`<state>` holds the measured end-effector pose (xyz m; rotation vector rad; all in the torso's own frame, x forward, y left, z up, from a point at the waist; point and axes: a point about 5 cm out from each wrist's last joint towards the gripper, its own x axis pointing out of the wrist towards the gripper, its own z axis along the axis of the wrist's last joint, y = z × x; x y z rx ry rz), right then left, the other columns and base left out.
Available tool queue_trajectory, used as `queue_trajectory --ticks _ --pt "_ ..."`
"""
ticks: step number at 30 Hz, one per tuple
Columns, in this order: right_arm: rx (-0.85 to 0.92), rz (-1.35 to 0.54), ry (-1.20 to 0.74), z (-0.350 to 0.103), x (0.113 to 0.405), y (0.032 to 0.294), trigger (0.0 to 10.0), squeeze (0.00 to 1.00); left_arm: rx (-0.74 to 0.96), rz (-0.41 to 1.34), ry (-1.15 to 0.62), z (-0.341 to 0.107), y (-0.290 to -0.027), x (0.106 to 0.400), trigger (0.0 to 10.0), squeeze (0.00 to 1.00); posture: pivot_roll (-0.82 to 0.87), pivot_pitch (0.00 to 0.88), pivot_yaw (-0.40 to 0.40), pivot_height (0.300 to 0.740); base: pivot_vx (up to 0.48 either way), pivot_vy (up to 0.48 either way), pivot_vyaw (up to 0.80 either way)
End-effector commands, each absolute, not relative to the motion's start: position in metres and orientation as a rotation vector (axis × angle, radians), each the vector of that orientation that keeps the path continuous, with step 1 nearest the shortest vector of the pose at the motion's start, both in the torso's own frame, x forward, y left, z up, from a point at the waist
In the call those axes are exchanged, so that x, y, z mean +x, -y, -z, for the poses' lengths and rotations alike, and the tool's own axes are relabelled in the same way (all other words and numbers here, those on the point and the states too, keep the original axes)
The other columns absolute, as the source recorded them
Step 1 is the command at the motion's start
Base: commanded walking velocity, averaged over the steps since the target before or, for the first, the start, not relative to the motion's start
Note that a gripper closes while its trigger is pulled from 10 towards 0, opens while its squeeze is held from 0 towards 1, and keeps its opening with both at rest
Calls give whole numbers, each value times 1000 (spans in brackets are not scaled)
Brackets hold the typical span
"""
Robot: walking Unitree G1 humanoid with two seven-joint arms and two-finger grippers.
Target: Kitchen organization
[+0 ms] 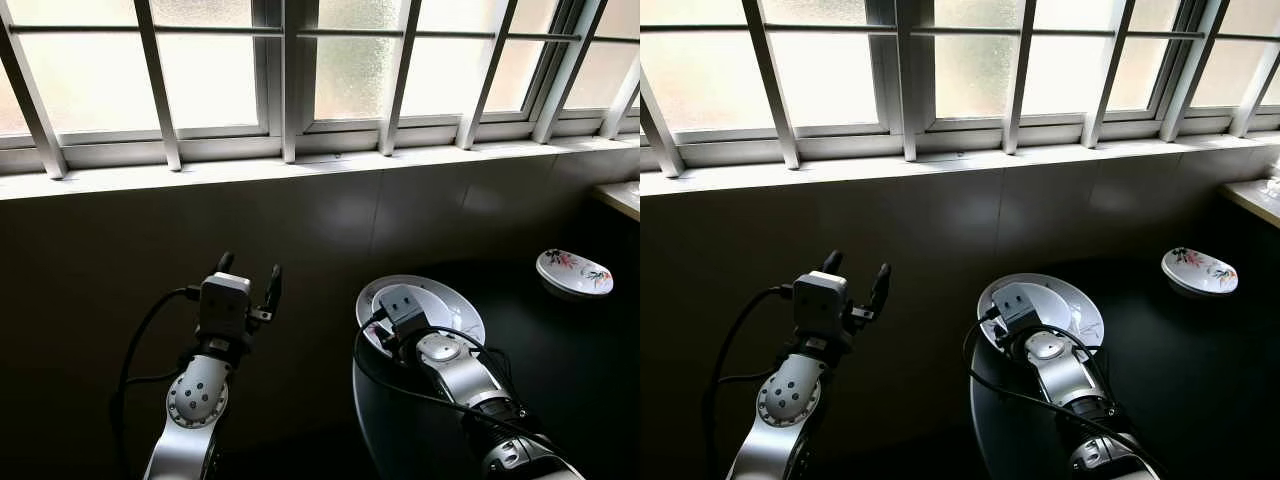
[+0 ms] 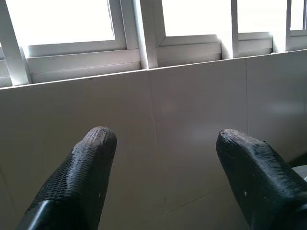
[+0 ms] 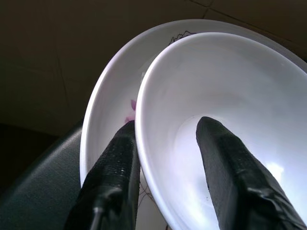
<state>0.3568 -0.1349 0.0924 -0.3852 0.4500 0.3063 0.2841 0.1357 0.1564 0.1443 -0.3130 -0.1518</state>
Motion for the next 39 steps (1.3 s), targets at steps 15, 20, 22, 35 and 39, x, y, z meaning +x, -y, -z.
queue_trajectory --ticks 15,20,22,35,39 --pt "-553 -379 -324 -98 354 132 0 0 160 151 294 -150 -134 285 10000 0 -16 0 -41 736 0 0 0" --pt "-607 -365 -224 -110 356 128 0 0 158 147 289 -149 -135 285 10000 0 -17 0 -41 736 0 0 0" --pt "-628 -350 -185 -115 357 127 0 0 156 145 288 -149 -135 285 10000 0 -18 0 -42 736 0 0 0" --pt "-758 -272 77 -140 355 116 0 0 134 137 297 -150 -137 284 10000 0 -14 0 -47 736 0 0 0" --pt "-700 -315 126 -143 352 105 0 0 94 130 290 -149 -138 284 10000 0 -12 0 -47 736 0 0 0"
